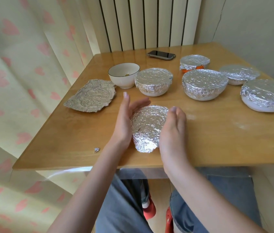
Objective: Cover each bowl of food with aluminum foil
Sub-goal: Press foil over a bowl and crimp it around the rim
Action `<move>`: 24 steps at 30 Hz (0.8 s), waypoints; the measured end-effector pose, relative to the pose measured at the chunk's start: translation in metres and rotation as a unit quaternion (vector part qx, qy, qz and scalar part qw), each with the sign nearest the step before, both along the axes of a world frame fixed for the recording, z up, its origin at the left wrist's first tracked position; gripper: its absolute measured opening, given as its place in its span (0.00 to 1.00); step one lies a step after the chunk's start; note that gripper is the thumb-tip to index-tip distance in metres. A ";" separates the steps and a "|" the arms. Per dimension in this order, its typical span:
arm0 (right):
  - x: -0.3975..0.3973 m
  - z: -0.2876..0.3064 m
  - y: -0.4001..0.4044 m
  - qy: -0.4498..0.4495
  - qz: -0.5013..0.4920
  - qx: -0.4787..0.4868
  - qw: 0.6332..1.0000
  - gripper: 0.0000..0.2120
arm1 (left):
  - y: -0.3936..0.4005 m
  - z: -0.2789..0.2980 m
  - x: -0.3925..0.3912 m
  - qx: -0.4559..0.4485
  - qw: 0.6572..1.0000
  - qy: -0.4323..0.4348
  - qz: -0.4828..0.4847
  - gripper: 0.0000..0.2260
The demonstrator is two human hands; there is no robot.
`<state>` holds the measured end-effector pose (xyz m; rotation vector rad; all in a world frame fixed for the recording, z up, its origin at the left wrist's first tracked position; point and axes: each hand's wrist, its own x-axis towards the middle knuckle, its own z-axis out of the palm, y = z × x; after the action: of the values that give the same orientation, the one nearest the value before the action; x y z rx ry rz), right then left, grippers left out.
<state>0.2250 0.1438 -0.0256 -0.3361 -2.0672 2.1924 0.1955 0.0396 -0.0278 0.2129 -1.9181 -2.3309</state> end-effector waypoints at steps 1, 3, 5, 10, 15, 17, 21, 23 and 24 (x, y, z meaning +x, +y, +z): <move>-0.006 0.000 -0.001 -0.006 -0.016 -0.017 1.000 0.20 | 0.003 -0.002 -0.001 0.009 1.000 0.003 0.009 0.30; -0.021 0.004 0.002 -0.024 -0.039 -0.053 0.998 0.17 | 0.010 -0.002 -0.003 0.017 0.998 -0.003 0.053 0.28; -0.041 0.008 0.007 -0.033 -0.029 -0.039 0.998 0.18 | 0.019 -0.005 -0.008 -0.002 0.993 -0.007 0.116 0.27; -0.070 0.007 0.022 -0.060 0.057 0.050 0.995 0.26 | 0.045 -0.002 -0.003 -0.079 0.966 -0.011 0.246 0.22; -0.078 -0.004 0.020 -0.065 0.088 -0.003 0.994 0.32 | 0.050 -0.005 -0.002 -0.089 0.965 -0.017 0.246 0.22; -0.081 -0.002 0.025 -0.074 0.118 -0.035 0.990 0.34 | 0.048 -0.007 -0.001 -0.084 0.968 -0.017 0.238 0.22; -0.076 0.003 0.045 -0.051 0.138 0.004 0.989 0.38 | 0.023 -0.011 0.004 -0.107 0.977 -0.021 0.182 0.34; -0.063 0.006 0.051 -0.013 0.065 0.031 0.997 0.30 | 0.005 -0.007 0.001 -0.133 0.969 0.017 0.208 0.30; -0.055 0.005 0.050 0.021 0.027 0.042 0.999 0.27 | -0.001 -0.004 -0.002 -0.140 0.967 0.032 0.209 0.30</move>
<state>0.1697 0.1941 -0.0203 -0.2273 -2.1624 2.1162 0.1932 0.0386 -0.0320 0.4564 -1.9184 -1.7592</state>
